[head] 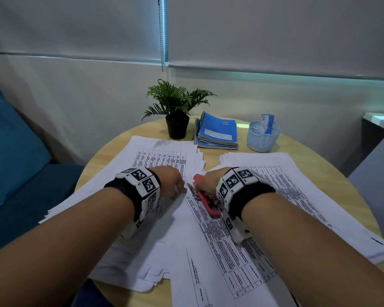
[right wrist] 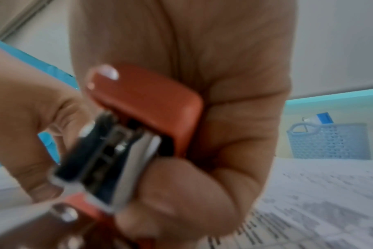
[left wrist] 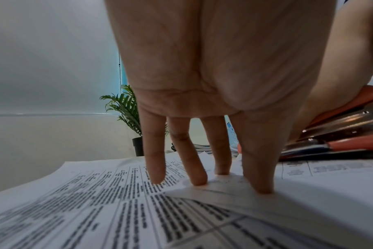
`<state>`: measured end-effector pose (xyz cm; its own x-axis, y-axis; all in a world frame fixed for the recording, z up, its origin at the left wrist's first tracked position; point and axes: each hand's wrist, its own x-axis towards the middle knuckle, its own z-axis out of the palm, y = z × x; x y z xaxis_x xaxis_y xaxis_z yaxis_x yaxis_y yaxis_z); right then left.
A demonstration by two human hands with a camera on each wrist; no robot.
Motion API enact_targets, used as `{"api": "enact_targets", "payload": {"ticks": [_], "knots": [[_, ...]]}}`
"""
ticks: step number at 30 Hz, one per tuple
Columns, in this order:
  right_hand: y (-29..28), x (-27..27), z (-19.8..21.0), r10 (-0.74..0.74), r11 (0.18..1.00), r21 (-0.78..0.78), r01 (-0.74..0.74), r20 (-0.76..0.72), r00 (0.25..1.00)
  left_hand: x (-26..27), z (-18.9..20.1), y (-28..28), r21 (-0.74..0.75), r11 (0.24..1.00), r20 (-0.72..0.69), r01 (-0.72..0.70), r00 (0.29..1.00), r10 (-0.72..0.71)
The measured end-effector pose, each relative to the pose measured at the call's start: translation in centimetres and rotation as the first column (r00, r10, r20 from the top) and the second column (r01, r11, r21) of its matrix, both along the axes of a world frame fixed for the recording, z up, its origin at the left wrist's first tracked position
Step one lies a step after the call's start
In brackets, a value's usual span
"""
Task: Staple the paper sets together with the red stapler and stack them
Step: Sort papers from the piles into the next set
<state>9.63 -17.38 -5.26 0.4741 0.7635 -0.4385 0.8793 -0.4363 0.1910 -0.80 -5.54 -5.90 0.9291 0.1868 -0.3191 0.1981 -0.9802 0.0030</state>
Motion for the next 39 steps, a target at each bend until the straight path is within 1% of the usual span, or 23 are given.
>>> {"api": "enact_targets", "payload": {"ticks": [3,4,5,7,10,12,14,16,17,18,19,20,21,22,23,25,27,28,30,33,35,37,39], "knots": [[-1.5,0.3,0.2,0.015,1.0,0.001,-0.016,0.041,0.999,0.0,0.0,0.2,-0.029,1.0,0.001,-0.008,1.0,0.008],[-2.3,0.9,0.4,-0.003,1.0,0.01,0.003,0.028,1.0,0.0,0.0,0.3,-0.063,0.997,0.011,-0.035,0.999,0.036],[-3.3,1.3,0.7,-0.056,0.998,0.004,0.056,0.019,0.998,0.1,0.0,0.4,-0.098,0.993,0.025,-0.068,0.997,0.071],[-5.2,2.0,1.4,-0.127,0.992,-0.01,0.128,0.06,0.99,0.3,0.2,0.3,-0.124,0.985,0.059,-0.122,0.99,0.13],[-7.5,4.4,0.8,-0.154,0.988,-0.001,0.156,0.148,0.977,0.7,0.3,0.1,-0.055,0.986,0.078,-0.158,0.984,0.162],[-8.5,5.9,0.0,-0.208,0.977,-0.012,0.213,0.16,0.965,1.0,0.3,-0.2,-0.022,0.979,0.05,-0.205,0.977,0.205],[-9.5,7.0,-0.6,-0.293,0.956,0.032,0.292,0.167,0.942,1.2,0.4,-0.4,0.03,0.97,0.017,-0.243,0.97,0.242],[-9.8,7.7,-0.7,-0.376,0.924,0.117,0.364,0.101,0.921,1.3,0.6,-0.6,0.06,0.965,0.005,-0.255,0.967,0.255],[-9.9,7.7,-0.5,-0.429,0.891,0.181,0.416,0.033,0.903,1.4,0.7,-0.7,0.059,0.963,0.002,-0.262,0.965,0.262],[-9.7,7.6,-0.1,-0.494,0.84,0.242,0.485,-0.024,0.869,1.5,0.8,-0.8,0.05,0.961,-0.001,-0.273,0.962,0.273],[-9.6,7.3,0.4,-0.546,0.786,0.316,0.532,-0.051,0.836,1.5,0.9,-0.9,0.036,0.957,-0.003,-0.287,0.958,0.287],[-9.2,7.0,1.0,-0.563,0.739,0.401,0.542,-0.075,0.823,1.6,0.9,-0.9,0.024,0.953,-0.003,-0.303,0.953,0.303],[-8.6,6.7,1.5,-0.539,0.705,0.481,0.521,-0.114,0.835,1.5,1.0,-1.1,0.014,0.949,0.004,-0.316,0.949,0.316],[-8.2,6.2,1.8,-0.488,0.699,0.519,0.492,-0.156,0.859,1.5,1.1,-1.1,0.003,0.945,0.016,-0.326,0.945,0.326],[-7.6,5.6,2.2,-0.421,0.692,0.541,0.479,-0.237,0.876,1.5,1.1,-1.1,-0.019,0.944,0.035,-0.328,0.944,0.329],[-6.5,4.0,2.2,-0.294,0.667,0.548,0.505,-0.429,0.854,1.5,1.2,-1.0,-0.096,0.941,0.083,-0.325,0.939,0.333],[-5.3,2.3,1.8,-0.219,0.648,0.527,0.55,-0.563,0.797,1.3,1.4,-1.1,-0.144,0.941,0.123,-0.306,0.938,0.324],[-4.7,1.7,1.4,-0.205,0.638,0.506,0.581,-0.615,0.761,1.2,1.6,-1.2,-0.154,0.944,0.142,-0.292,0.939,0.314],[-3.5,0.5,0.7,-0.191,0.634,0.475,0.61,-0.668,0.719,0.7,1.7,-1.2,-0.187,0.946,0.195,-0.265,0.934,0.3],[-2.6,-1.0,0.4,-0.251,0.659,0.393,0.641,-0.689,0.68,0.0,1.9,-1.5,-0.239,0.941,0.287,-0.241,0.908,0.306],[-2.2,-1.3,0.1,-0.281,0.614,0.334,0.716,-0.755,0.593,-0.4,1.9,-1.4,-0.271,0.937,0.335,-0.222,0.89,0.308],[-2.0,-1.4,-0.3,-0.266,0.55,0.304,0.778,-0.819,0.508,-0.7,1.8,-1.4,-0.303,0.932,0.371,-0.199,0.876,0.307],[-2.0,-1.5,-0.3,-0.256,0.516,0.279,0.81,-0.852,0.457,-0.9,1.7,-1.5,-0.342,0.923,0.399,-0.178,0.861,0.314]]}}
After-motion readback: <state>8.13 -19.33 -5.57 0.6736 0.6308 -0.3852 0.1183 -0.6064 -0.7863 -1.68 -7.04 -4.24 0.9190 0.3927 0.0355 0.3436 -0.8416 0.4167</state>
